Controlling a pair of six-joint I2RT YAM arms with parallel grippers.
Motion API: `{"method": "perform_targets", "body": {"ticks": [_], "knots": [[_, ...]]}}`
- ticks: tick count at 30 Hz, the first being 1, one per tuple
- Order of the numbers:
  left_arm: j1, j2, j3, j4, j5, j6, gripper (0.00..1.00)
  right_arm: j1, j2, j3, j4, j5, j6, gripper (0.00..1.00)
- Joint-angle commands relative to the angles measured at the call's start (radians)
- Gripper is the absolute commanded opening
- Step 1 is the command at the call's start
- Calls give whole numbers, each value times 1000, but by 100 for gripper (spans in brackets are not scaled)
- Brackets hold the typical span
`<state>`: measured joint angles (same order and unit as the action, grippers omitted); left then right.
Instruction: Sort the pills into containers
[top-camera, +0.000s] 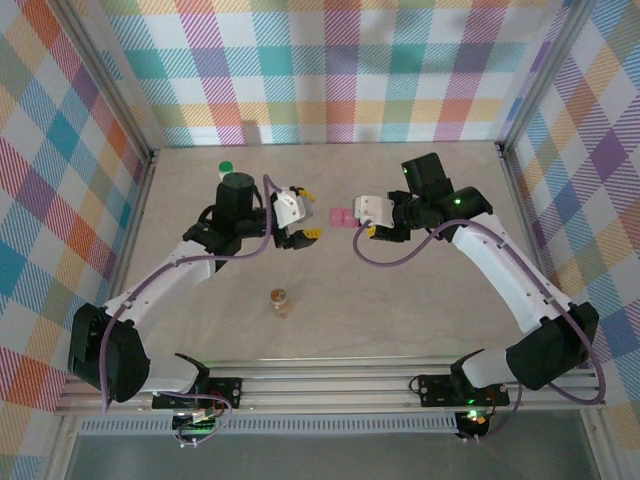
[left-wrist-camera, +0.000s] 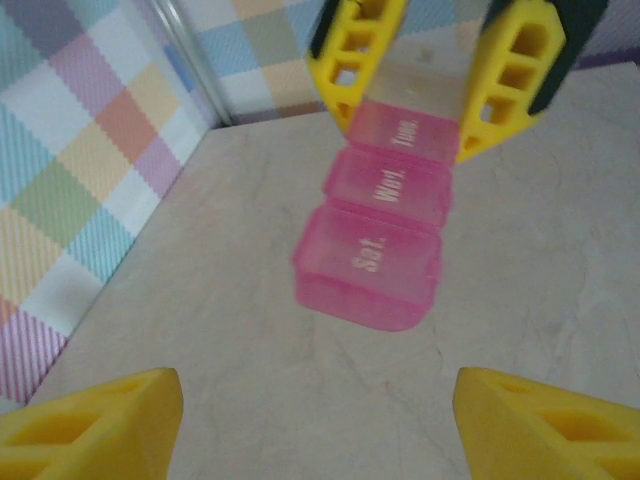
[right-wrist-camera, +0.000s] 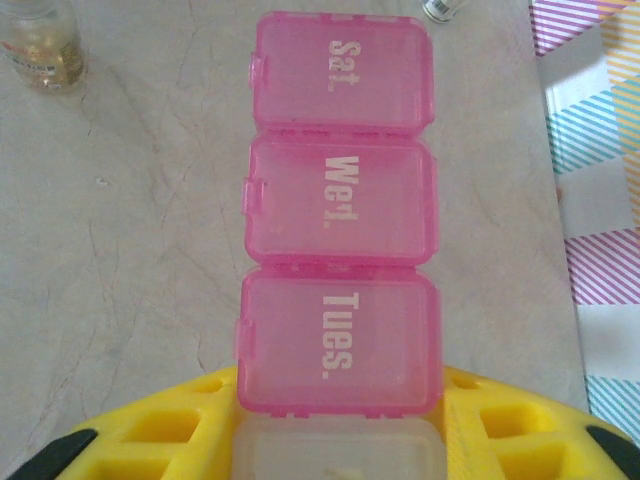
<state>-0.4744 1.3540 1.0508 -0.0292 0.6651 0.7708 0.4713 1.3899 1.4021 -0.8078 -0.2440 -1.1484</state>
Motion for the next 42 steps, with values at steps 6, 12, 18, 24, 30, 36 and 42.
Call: {"method": "perform_targets", "body": {"ticks": [6,12,18,24,30,36,42], "knots": [[-65,32,18,39,-100,68,72,23,-9,-26,-6,-26,-48,0],[-85,34,23,18,-85,97,70,32,3,-29,-5,-34,-43,0],[-99,37,32,5,-84,119,64,37,3,-32,-10,-37,-46,0],[-110,39,36,-14,-88,137,60,44,2,-32,-17,-34,-51,0],[-121,37,37,-19,-93,148,55,53,6,-43,-19,-35,-51,0],[-122,43,60,-75,-96,166,45,59,12,-50,-19,-7,-57,0],[-113,69,128,-238,-74,206,30,61,-7,-97,49,50,-76,0]]}}
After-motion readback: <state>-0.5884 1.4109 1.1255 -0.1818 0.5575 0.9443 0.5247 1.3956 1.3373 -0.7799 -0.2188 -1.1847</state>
